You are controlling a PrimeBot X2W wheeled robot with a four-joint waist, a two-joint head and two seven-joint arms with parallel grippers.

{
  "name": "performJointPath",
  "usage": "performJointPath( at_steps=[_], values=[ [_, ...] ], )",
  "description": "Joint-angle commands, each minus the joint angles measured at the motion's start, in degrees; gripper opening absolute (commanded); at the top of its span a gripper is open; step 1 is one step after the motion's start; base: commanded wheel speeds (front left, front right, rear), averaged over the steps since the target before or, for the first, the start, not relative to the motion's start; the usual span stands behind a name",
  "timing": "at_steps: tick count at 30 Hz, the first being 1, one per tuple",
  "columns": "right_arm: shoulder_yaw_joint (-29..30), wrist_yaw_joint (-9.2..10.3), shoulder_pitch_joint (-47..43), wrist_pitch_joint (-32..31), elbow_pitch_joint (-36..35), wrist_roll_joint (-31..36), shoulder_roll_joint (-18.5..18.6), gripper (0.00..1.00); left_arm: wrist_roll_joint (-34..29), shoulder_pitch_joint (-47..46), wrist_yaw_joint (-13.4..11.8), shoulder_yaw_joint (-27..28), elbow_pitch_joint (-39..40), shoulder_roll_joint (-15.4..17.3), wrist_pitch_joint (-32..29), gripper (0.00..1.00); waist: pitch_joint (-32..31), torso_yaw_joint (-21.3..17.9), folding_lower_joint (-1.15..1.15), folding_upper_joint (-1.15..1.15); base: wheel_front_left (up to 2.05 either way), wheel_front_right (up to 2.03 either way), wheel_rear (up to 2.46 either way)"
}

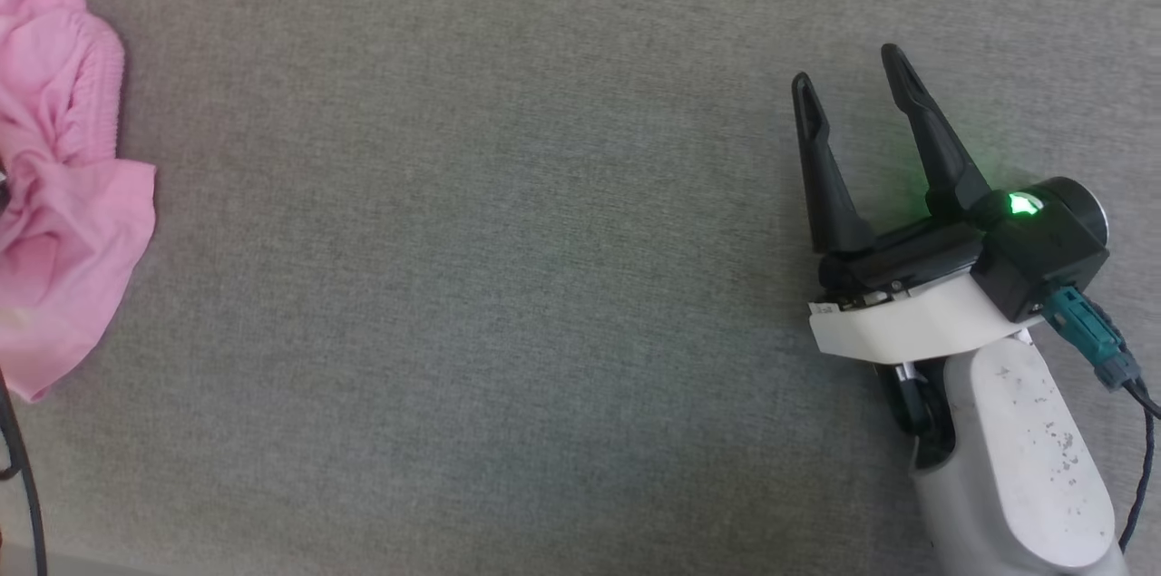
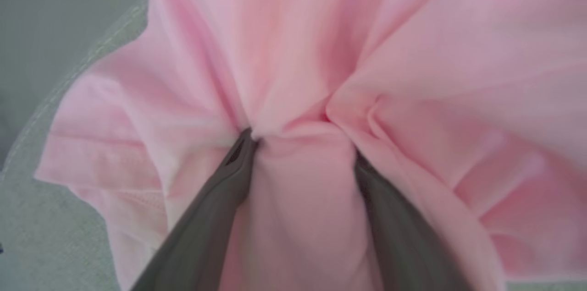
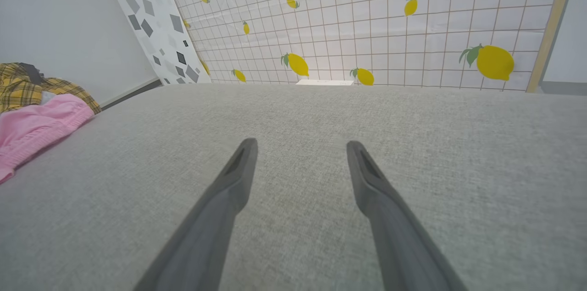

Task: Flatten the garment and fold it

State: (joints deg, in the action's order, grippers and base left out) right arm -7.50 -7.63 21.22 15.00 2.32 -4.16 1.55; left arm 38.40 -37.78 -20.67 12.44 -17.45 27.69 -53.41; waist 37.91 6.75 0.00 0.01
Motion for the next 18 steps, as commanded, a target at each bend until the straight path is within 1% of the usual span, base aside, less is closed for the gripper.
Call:
performJointPath(
  at_steps=[1, 2, 4, 7, 10, 12, 15, 18],
  values=[
    [1.32, 0.14, -1.50, -0.31, 3.01, -0.57, 1.32, 1.00, 1.31, 4.12, 0.98, -2.19, -0.93, -4.02, -1.96, 0.00, -2.19, -0.42, 0.00, -0.01, 0.00, 0.00, 0.00],
    [1.41, 0.14, -1.64, -0.25, 3.25, -0.73, 1.32, 1.00, 1.10, 4.60, 1.47, -1.93, -0.23, -3.80, -0.73, 0.00, -3.12, -0.32, 0.00, -0.01, 0.00, 0.00, 0.00],
    [1.63, 0.14, -2.19, -0.16, 3.92, -1.04, 1.32, 1.00, -0.42, 5.08, 3.21, -1.30, 0.99, -2.84, 4.79, 0.00, -5.77, -0.09, 0.00, -0.01, 0.00, 0.00, 0.00],
    [2.11, 0.14, -3.71, -0.07, 4.98, -1.70, 1.32, 1.00, -2.05, 3.96, 6.71, 0.61, 0.19, -2.02, 16.47, 0.00, -10.70, 0.36, 0.00, -0.01, 0.00, 0.00, 0.00],
    [2.70, 0.14, -5.77, -0.04, 5.68, -2.58, 1.32, 1.00, -3.89, 2.62, 9.08, 2.00, -0.76, -1.76, 27.73, 0.00, -16.02, 0.45, 0.00, -0.01, 0.00, 0.00, 0.00],
    [3.19, 0.14, -7.34, -0.03, 5.81, -3.05, 1.32, 1.00, -5.94, 1.59, 10.83, 2.45, -1.33, -0.96, 36.12, 0.00, -19.62, 0.09, 0.00, -0.01, 0.00, 0.00, 0.00],
    [4.18, 0.14, -9.86, -0.02, 5.91, -3.42, 1.32, 1.00, -10.09, -0.23, 13.75, 1.25, -1.65, 0.53, 48.34, 0.00, -24.53, -0.80, 0.00, -0.01, 0.00, 0.00, 0.00],
    [5.09, 0.14, -12.06, -0.02, 6.16, -3.57, 1.32, 1.00, -13.79, -1.59, 16.32, -1.99, -2.02, 1.07, 55.85, 0.00, -28.63, -2.09, 0.00, -0.01, 0.00, 0.00, 0.00]
  ],
)
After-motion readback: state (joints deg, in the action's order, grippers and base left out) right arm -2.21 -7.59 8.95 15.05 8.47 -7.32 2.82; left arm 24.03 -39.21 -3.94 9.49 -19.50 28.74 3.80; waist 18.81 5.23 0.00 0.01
